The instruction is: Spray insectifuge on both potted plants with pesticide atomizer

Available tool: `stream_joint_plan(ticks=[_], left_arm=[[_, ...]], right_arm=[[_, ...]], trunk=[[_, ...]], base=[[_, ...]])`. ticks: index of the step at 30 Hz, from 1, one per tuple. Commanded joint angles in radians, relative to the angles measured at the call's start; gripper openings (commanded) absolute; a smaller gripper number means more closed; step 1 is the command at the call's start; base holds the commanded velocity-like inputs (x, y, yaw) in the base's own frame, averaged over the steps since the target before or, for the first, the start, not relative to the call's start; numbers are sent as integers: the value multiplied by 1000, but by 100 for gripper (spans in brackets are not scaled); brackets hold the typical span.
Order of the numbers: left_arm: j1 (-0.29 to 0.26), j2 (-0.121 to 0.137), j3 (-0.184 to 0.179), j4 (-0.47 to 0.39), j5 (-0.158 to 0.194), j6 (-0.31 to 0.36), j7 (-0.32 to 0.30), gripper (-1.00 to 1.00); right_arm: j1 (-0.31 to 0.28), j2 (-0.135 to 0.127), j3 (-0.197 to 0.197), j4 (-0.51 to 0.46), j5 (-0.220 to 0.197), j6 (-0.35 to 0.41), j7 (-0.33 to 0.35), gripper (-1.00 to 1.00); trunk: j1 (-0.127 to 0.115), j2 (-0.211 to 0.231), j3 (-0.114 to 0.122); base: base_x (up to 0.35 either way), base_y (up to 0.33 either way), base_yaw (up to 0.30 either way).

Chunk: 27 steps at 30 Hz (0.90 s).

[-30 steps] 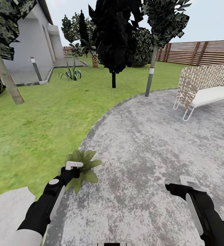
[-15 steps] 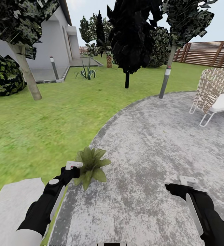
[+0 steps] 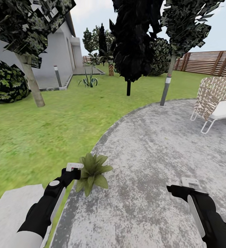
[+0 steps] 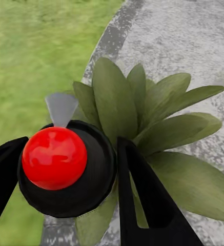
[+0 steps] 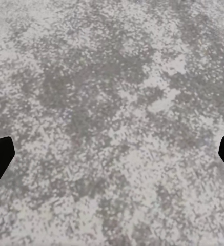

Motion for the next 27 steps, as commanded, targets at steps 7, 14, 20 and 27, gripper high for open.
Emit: stream_joint_plan(ticks=[7, 14, 20, 27], left_arm=[[-1, 1, -1, -2, -4, 5, -3, -100], [0, 1, -1, -2, -4, 5, -3, -100], [-1, 1, -1, -1, -5, 5, -3, -100], [0, 1, -1, -2, -5, 5, -3, -100]], right_arm=[[0, 0, -1, -1, -5, 4, 0, 100], [0, 0, -1, -1, -5, 4, 0, 100], [0, 0, -1, -1, -5, 4, 0, 100], [0, 0, -1, -1, -5, 4, 0, 100]], trunk=[[-3, 1, 26], [-6, 3, 53], [-9, 4, 77], [-12, 6, 104]], base=[[0, 0, 0], [0, 0, 0], [0, 0, 0], [0, 0, 0]])
